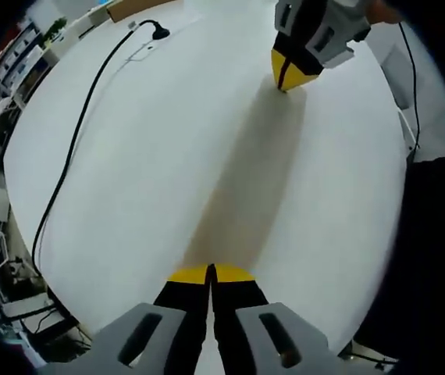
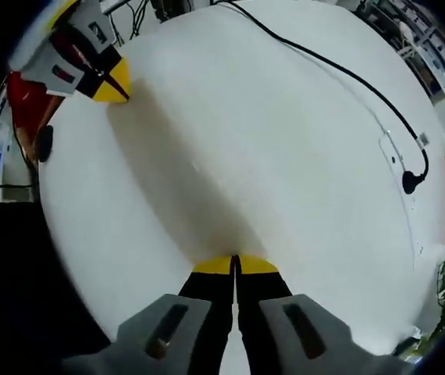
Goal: Arrange the utensils inside the cutlery case until each visible utensil rests in its matching compartment.
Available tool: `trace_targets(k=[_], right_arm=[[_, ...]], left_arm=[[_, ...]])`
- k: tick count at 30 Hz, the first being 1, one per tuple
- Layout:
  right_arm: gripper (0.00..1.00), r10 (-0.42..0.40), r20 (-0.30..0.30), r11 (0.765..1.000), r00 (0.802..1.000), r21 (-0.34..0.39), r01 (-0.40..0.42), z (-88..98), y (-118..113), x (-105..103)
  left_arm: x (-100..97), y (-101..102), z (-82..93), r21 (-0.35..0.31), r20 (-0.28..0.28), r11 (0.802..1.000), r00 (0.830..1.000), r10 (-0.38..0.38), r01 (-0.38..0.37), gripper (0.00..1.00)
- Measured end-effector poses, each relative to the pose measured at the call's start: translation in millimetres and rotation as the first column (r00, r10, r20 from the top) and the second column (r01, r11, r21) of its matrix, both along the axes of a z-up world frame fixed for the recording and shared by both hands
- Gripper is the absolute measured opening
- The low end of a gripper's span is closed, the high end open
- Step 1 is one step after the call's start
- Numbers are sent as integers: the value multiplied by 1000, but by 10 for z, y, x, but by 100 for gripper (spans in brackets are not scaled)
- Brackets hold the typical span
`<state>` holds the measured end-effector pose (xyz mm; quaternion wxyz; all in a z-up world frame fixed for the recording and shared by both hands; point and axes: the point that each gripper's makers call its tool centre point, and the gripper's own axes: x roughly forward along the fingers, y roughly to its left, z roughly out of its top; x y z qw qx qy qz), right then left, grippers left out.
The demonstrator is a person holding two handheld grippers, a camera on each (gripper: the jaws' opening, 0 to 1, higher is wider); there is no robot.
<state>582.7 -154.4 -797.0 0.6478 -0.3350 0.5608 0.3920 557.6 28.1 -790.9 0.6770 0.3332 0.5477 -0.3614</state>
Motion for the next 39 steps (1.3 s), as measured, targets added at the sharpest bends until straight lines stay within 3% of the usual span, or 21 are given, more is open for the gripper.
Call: trace_targets(k=[5,10,13,15,17,21,23,24,25,26,27,28,30,32,33,34,37,39], right_arm=[[0,0,-9,1000,1000,-8,0,-6,5,6],[0,8,-2,1000,1000,-5,-8,-6,0,-7],[0,24,8,1000,1000,-11,-24,-7,4,-7],[0,-58,3,998,998,24,57,-7,5,-7],[0,-91,8,993,996,79,90,4,-4,1],[0,-18,48,991,999,132,11,21,-4,-12],[0,32,73,988,997,150,-43,64,25,-28],[0,36,121,979,992,196,-59,139,69,16],[0,71,207,950,976,284,-129,319,161,56],[2,73,228,941,971,308,-143,372,178,61],[8,112,255,919,960,341,-198,483,198,20],[17,179,262,904,948,335,-264,504,199,-29],[40,340,295,874,893,252,-415,479,162,-74],[46,455,305,841,837,162,-516,382,157,-64],[42,472,295,836,831,148,-528,340,170,-69],[40,467,284,839,837,158,-521,271,218,-69],[49,469,248,843,848,161,-513,108,282,-94],[48,490,246,838,836,134,-530,35,296,-90]], left_arm=[[9,-19,-2,0,-12,1000,1000,-4,4,0],[9,-22,2,-69,-1,997,1000,26,-26,0],[8,-37,1,-75,1,997,1000,26,-26,0],[14,-52,1,-74,-6,997,999,32,-32,0],[15,-60,0,-81,-30,994,997,71,-74,0],[21,-62,18,-140,-34,984,994,102,-106,0],[31,-66,44,-210,-23,964,987,162,-163,1],[57,-43,117,-257,0,942,975,223,-216,4],[45,-40,182,-297,-1,927,971,239,-228,8],[-16,-32,263,-341,-12,917,976,217,-208,11],[-57,-8,295,-347,7,925,985,171,-158,13],[-103,38,316,-327,61,944,995,74,-51,18],[-128,103,267,-261,139,962,989,-50,86,35],[-209,103,142,-202,171,956,969,-179,212,59],[-232,107,88,-185,168,954,964,-204,234,67],[-238,123,39,-168,160,956,963,-215,242,68],[-118,92,-36,-171,175,962,968,-182,212,65],[-71,60,-80,-166,169,961,966,-193,221,68]])
